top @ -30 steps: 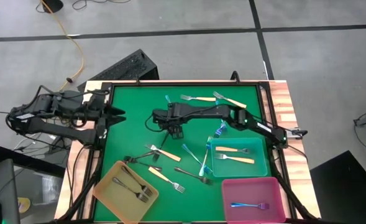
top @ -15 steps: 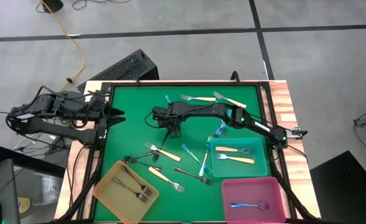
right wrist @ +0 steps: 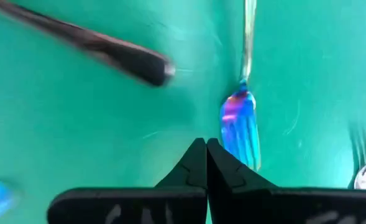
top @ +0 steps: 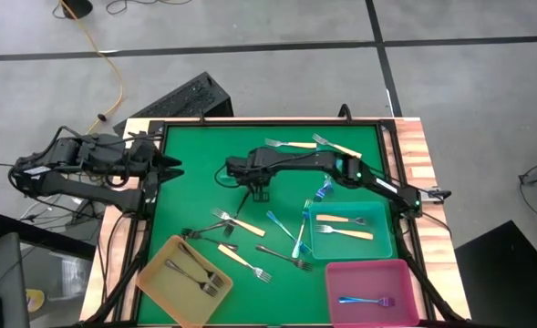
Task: Sort silverware by color (type)
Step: Put the purple fork into the pink bin
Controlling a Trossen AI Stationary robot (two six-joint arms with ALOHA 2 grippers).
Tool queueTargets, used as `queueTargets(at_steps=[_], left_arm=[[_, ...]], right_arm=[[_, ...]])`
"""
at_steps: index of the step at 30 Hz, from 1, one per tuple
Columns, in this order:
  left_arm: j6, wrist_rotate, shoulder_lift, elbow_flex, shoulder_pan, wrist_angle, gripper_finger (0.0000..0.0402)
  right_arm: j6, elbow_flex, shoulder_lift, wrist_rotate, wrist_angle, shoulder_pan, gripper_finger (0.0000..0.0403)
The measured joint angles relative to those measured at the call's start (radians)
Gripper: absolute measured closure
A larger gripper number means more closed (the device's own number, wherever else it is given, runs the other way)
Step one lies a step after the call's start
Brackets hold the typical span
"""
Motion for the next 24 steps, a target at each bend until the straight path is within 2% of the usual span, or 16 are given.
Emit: queueTargets(at_steps=[7, 9, 12, 17, 21, 24], left_arm=[[0.004, -0.031, 0.000, 0.000, 0.000, 0.001, 0.0243], [0.011, -0.043, 0.000, 0.000, 0.000, 0.001, 0.0243], [0.015, -0.078, 0.000, 0.000, 0.000, 0.001, 0.0243], [0.023, -0.089, 0.000, 0.000, 0.000, 0.000, 0.0243], [0.023, -0.089, 0.000, 0.000, 0.000, -0.020, 0.0243], [0.014, -0.089, 0.000, 0.000, 0.000, -0.041, 0.0243]], right_arm=[[0.039, 0.002, -0.149, -0.088, 0.004, 0.046, 0.0389], [0.017, 0.002, -0.197, -0.138, 0.028, 0.046, 0.0378], [0.000, 0.005, -0.241, -0.190, 0.095, 0.038, 0.0337], [-0.006, 0.002, -0.235, -0.284, 0.120, -0.011, 0.0255], [-0.023, 0.003, -0.198, -0.295, 0.139, -0.044, 0.0196], [-0.047, 0.006, -0.137, -0.292, 0.172, -0.054, 0.0171]])
